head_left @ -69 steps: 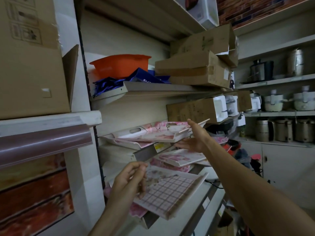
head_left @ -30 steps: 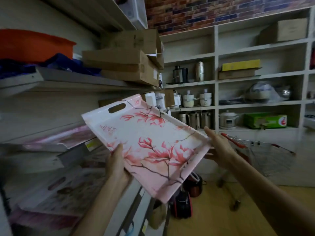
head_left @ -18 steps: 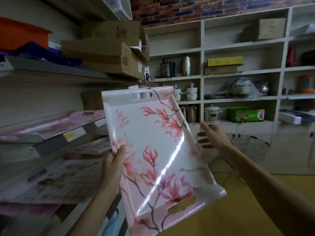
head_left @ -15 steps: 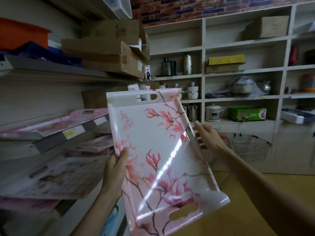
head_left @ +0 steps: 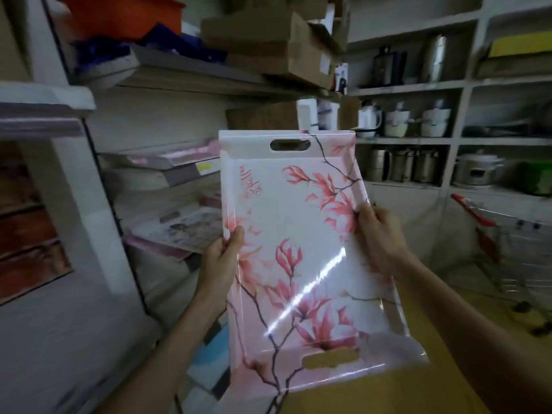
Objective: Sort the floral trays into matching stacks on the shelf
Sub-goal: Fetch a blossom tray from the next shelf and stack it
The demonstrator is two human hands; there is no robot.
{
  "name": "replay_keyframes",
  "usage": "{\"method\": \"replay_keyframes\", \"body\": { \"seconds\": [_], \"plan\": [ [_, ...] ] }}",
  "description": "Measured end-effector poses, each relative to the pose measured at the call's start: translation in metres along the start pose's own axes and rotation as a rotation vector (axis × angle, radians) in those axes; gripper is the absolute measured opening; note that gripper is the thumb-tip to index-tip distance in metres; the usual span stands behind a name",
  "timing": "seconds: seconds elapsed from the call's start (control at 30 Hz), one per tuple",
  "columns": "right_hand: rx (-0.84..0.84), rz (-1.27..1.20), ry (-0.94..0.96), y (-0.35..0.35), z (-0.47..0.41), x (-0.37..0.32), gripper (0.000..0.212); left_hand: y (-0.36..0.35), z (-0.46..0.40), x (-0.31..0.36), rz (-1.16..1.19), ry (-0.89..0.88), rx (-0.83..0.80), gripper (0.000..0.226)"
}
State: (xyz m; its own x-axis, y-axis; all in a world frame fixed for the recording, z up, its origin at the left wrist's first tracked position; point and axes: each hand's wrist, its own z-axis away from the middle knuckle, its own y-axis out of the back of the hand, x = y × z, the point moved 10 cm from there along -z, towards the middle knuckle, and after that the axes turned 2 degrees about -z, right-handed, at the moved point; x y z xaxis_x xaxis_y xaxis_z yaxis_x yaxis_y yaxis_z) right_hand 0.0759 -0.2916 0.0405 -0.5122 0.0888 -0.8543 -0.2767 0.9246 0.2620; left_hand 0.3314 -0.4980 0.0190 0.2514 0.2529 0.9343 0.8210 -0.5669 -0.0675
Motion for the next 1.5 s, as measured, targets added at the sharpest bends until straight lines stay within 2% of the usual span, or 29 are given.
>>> {"method": "replay_keyframes", "body": {
  "seconds": [0.37, 0.57, 0.63, 0.73, 0.9, 1.0, 1.17, 1.27, 1.4, 1.43, 1.5],
  "plan": [
    [-0.299, -0.159, 0.039, -0.153, 0.08, -0.005, 0.049, 0.147, 0.094, -0.008, -0.157, 0.04, 0.326, 0.021],
    [-0.509, -0.237, 0.074, -0.235, 0.138, -0.052, 0.05, 0.237, 0.143, 0.0, -0.244, 0.054, 0.515, 0.019],
    [-0.555, -0.265, 0.08, -0.261, 0.158, -0.068, 0.046, 0.266, 0.16, 0.007, -0.253, 0.063, 0.567, 0.022],
    [-0.602, -0.287, 0.101, -0.302, 0.183, -0.092, 0.051, 0.307, 0.186, 0.016, -0.243, 0.071, 0.627, 0.027],
    [-0.675, -0.344, 0.117, -0.364, 0.23, -0.143, 0.045, 0.372, 0.227, 0.051, -0.256, -0.027, 0.741, 0.024],
    [-0.74, -0.301, 0.081, -0.403, 0.258, -0.163, 0.046, 0.408, 0.248, 0.064, -0.283, -0.045, 0.762, 0.02],
    [-0.803, -0.295, 0.067, -0.448, 0.303, -0.219, 0.044, 0.47, 0.278, 0.09, -0.344, -0.077, 0.808, 0.032],
    [-0.912, -0.376, 0.053, -0.472, 0.334, -0.252, 0.038, 0.516, 0.295, 0.105, -0.309, -0.075, 0.898, 0.026],
    [-1.143, -0.471, 0.042, -0.497, 0.384, -0.278, 0.01, 0.585, 0.309, 0.112, -0.333, -0.002, 0.977, 0.022],
    [-1.184, -0.486, 0.052, -0.503, 0.395, -0.281, 0.009, 0.599, 0.311, 0.114, -0.348, 0.01, 0.993, 0.018],
    [-1.262, -0.498, 0.054, -0.518, 0.416, -0.283, 0.02, 0.623, 0.313, 0.115, -0.382, 0.021, 1.023, 0.014]
  ]
}}
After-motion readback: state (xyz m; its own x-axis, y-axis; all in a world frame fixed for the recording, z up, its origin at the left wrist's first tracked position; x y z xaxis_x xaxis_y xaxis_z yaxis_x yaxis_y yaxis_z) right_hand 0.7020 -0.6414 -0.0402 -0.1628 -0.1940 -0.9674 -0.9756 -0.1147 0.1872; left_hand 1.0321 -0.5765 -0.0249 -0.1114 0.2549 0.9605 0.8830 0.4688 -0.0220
